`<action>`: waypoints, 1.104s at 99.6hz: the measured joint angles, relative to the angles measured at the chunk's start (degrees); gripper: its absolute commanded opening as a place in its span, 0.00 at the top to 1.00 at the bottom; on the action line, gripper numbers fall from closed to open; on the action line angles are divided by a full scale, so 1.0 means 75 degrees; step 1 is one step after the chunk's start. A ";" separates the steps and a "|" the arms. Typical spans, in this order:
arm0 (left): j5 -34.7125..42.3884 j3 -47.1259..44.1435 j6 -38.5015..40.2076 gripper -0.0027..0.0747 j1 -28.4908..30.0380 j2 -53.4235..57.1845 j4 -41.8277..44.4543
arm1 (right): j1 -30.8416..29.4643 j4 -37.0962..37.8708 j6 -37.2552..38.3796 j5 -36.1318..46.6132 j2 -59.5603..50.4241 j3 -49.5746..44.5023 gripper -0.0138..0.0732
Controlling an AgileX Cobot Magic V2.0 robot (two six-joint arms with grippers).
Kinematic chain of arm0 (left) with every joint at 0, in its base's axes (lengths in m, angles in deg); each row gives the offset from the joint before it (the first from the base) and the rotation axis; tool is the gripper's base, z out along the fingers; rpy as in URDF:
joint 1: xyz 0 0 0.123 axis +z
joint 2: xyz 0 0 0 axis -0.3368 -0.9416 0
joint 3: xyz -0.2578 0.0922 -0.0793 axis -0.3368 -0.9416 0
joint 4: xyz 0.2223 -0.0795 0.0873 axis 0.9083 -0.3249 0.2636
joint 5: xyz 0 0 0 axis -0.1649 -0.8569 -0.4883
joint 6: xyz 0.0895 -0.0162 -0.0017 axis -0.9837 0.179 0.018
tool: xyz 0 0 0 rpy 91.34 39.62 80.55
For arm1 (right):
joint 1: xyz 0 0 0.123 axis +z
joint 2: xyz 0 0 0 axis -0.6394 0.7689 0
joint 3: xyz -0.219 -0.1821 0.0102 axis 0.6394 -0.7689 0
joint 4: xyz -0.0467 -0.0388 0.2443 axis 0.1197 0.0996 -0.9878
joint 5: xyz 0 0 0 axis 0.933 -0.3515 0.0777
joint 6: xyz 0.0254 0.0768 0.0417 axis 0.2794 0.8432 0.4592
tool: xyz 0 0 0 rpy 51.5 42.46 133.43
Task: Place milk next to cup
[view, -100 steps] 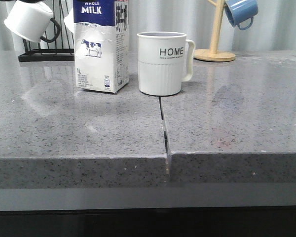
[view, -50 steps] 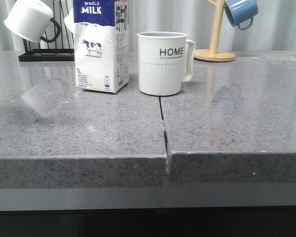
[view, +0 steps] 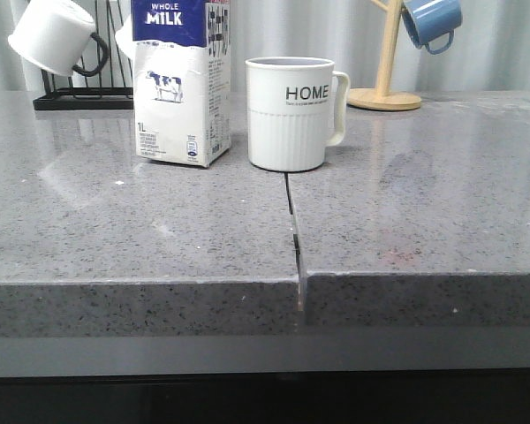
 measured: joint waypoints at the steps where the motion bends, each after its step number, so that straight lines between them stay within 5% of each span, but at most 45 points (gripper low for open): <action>1: -0.0055 -0.0014 0.0000 0.99 0.0023 0.0037 0.0000 | 0.0000 0.0000 0.0000 0.0000 0.0000 0.0000 0.92; 40: -0.1650 -0.0590 0.0089 0.99 0.0863 0.2150 0.0078 | 0.0000 0.0000 0.0000 0.0000 0.0000 0.0000 0.92; 110: -0.2069 -0.2117 0.0168 0.99 0.1057 0.5186 0.0083 | 0.0000 0.0000 0.0000 0.0000 0.0000 0.0000 0.92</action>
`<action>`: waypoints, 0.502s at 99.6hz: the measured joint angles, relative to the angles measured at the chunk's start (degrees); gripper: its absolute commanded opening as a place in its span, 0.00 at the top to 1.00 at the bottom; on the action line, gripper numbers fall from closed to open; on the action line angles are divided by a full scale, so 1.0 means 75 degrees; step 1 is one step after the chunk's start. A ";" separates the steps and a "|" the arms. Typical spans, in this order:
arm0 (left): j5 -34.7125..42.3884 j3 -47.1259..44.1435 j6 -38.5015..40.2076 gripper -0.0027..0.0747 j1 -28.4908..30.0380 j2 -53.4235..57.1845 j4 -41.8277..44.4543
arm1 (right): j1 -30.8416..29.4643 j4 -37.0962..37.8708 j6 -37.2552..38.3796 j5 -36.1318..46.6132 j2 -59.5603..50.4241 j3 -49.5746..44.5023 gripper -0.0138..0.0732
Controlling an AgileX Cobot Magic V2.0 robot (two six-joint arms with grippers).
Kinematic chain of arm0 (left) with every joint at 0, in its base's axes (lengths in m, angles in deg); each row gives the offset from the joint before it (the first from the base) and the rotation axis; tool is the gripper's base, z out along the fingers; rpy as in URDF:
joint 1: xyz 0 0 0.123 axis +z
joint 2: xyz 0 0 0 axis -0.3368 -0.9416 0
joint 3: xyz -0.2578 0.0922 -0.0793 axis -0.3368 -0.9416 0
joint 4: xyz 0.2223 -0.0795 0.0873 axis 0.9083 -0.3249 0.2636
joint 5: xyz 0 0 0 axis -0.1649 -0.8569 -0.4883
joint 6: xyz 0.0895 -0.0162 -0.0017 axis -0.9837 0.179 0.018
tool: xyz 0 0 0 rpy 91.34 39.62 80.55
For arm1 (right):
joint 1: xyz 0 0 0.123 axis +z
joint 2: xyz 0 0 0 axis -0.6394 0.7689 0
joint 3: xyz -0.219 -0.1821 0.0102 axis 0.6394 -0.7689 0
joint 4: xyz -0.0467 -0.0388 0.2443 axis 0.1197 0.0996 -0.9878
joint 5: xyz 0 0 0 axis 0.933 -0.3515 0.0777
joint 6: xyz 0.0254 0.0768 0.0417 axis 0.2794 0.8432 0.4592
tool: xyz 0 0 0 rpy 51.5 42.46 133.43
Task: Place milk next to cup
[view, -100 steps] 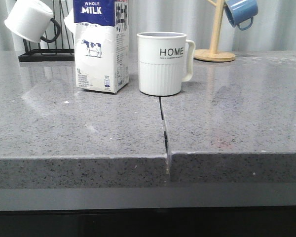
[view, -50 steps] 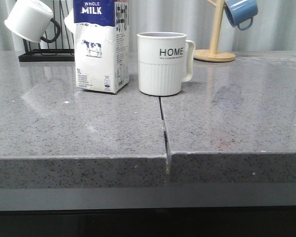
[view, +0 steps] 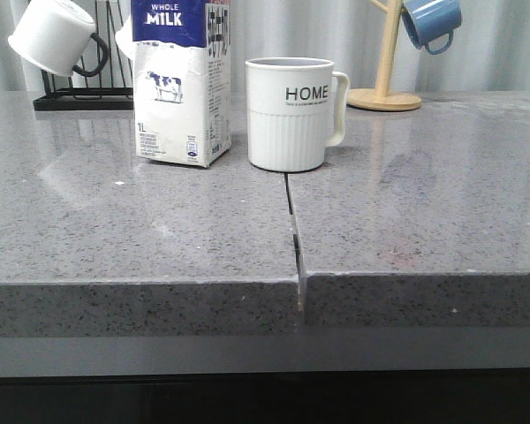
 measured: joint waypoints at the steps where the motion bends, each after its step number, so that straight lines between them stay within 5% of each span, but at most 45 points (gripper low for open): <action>1: 0.0000 -0.0017 0.0000 0.99 0.0000 0.0026 0.0000 | 0.0000 0.0000 0.0000 0.0000 0.0000 0.0000 0.92; 50: 0.0198 -0.0958 0.0003 0.99 0.0000 0.0996 0.0344 | 0.0000 0.0000 0.0000 0.0000 0.0000 0.0000 0.92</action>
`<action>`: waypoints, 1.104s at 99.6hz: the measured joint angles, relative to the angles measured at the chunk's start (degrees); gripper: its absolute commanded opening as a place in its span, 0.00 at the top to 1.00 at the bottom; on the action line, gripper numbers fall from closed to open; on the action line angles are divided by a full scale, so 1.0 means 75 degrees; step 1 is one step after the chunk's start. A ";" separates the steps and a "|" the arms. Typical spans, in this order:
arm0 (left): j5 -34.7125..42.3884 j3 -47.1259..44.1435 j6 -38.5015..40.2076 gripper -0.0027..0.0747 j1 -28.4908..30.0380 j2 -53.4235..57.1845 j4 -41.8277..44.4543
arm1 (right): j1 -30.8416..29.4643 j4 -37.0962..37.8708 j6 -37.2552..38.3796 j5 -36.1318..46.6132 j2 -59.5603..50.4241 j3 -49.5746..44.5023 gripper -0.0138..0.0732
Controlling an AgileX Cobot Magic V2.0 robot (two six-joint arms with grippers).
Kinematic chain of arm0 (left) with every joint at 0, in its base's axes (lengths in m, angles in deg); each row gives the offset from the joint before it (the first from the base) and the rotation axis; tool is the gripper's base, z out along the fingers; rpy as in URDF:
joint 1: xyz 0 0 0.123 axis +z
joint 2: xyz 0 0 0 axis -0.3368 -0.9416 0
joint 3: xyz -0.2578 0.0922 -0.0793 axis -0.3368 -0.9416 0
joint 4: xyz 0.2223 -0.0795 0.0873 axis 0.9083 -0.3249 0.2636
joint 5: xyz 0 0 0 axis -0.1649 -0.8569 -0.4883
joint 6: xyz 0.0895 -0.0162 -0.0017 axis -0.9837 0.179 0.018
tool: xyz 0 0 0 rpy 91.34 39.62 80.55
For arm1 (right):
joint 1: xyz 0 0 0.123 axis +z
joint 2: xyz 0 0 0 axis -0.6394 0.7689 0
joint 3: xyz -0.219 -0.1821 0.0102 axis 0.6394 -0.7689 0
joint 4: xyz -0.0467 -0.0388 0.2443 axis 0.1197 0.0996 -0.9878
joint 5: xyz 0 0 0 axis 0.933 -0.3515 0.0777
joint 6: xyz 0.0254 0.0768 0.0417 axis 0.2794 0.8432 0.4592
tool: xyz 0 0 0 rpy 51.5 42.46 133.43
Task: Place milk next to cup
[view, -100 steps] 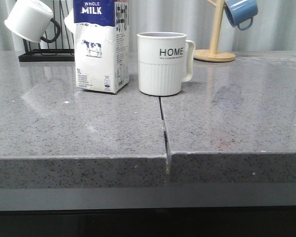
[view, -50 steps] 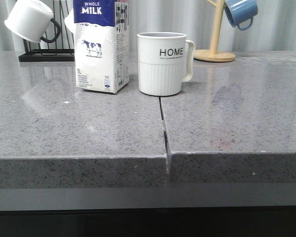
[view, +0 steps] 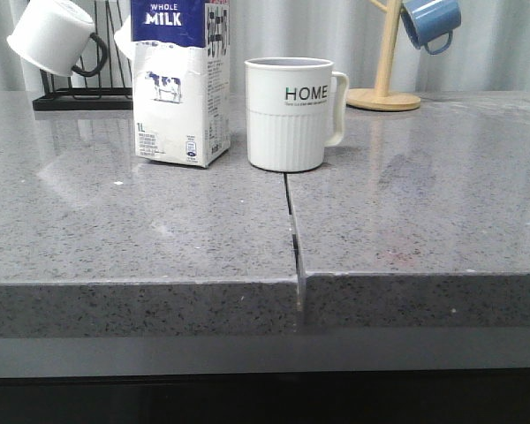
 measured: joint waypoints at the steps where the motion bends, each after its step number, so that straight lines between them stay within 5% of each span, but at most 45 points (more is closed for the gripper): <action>1: 0.0005 -0.0037 0.0000 0.99 0.0000 0.0023 0.0000 | 0.0000 0.0000 0.0000 0.0000 0.0000 0.0000 0.92; 53: 0.1536 -0.1263 0.0028 0.99 -0.0093 0.0185 0.0000 | 0.0000 -0.0005 0.0000 0.0000 -0.0012 0.0000 0.92; 110: 0.1605 -0.1263 0.0041 0.99 -0.0093 0.0185 0.0000 | 0.0000 -0.0005 0.0000 0.0000 -0.0012 0.0000 0.92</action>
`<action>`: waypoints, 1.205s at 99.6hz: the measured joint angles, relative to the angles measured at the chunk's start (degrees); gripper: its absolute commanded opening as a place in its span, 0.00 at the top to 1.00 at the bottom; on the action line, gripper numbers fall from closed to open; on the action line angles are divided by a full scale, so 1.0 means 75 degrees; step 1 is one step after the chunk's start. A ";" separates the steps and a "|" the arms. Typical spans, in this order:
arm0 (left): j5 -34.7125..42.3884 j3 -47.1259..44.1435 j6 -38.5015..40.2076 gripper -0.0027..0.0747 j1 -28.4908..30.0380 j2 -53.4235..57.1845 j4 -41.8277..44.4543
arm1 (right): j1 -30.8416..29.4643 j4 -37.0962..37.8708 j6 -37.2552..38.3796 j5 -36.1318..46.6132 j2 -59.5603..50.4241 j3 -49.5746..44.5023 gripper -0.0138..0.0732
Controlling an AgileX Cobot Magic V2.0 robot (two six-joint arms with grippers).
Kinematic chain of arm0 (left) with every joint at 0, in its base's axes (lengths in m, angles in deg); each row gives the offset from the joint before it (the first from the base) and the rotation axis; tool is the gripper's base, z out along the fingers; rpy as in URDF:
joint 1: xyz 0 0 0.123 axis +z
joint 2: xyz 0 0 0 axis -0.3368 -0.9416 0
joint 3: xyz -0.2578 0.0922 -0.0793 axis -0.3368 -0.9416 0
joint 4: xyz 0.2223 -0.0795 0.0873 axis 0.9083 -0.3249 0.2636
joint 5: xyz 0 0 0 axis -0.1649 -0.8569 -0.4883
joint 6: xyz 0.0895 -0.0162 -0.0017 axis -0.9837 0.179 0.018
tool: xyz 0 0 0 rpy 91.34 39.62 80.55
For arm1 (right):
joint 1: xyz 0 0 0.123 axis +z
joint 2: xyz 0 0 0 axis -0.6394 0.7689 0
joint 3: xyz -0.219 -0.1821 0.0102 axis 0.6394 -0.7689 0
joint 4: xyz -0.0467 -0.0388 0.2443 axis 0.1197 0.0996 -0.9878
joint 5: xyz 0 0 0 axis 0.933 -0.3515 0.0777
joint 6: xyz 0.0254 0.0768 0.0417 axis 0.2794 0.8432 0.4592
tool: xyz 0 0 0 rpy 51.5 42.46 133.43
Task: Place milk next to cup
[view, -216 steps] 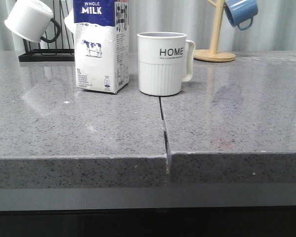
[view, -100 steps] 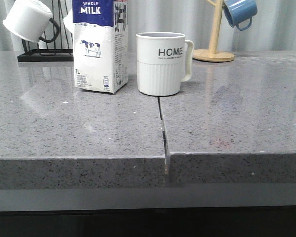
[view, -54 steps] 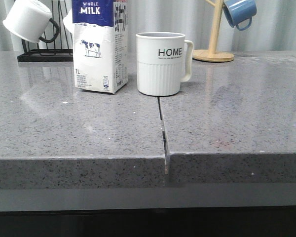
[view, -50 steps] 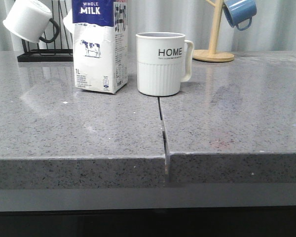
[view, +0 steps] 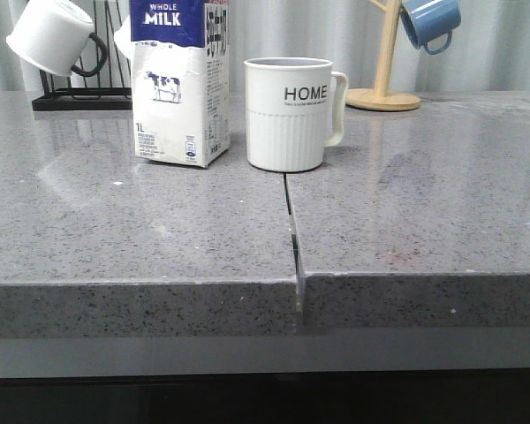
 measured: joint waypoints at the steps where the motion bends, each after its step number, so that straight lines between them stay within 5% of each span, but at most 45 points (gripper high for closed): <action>1: 0.0000 0.0000 0.0000 0.99 0.0000 0.0000 0.0000 | 0.0000 0.0000 0.0000 0.0000 0.0000 0.0000 0.92; 63: 0.0000 0.0000 0.0000 0.99 0.0000 0.0000 0.0000 | -0.0093 0.0000 0.0000 0.0031 0.0000 0.0000 0.92; 99: 0.0010 0.0000 0.0000 0.99 -0.0003 0.0000 0.0000 | -0.2630 0.0000 0.0000 0.2043 -0.0117 -0.1085 0.92; 120: 0.0010 0.0000 0.0000 0.99 -0.0003 0.0000 0.0000 | -0.3103 0.0000 0.0000 0.2279 -0.0955 -0.2129 0.92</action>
